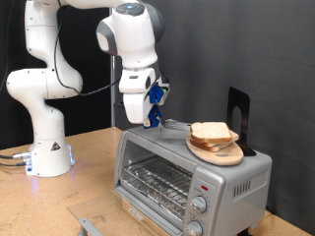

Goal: Make a piece of toast with the oven

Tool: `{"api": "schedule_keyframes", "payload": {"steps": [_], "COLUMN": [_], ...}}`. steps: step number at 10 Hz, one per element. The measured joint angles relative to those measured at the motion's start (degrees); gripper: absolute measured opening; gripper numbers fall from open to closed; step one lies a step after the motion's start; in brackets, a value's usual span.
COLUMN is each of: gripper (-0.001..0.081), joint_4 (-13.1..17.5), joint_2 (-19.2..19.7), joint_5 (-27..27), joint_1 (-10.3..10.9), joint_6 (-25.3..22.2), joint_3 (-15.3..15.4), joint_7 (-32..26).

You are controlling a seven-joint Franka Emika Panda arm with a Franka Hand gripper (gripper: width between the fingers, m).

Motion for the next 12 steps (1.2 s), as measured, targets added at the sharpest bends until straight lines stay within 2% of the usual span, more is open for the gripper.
{"api": "schedule_keyframes", "payload": {"steps": [3,6,12], "gripper": [0.0393,0.0393,0.0393], "joint_4": [0.0,0.09,3.66], "joint_2": [0.03,0.86,5.05], "joint_5": [-0.59,-3.59,-6.62], "joint_1": [0.0,0.0,0.0], "joint_6": [0.5,4.06,7.6], "joint_3": [0.15,0.82,1.05], "joint_7": [0.09,1.74,4.77]}}
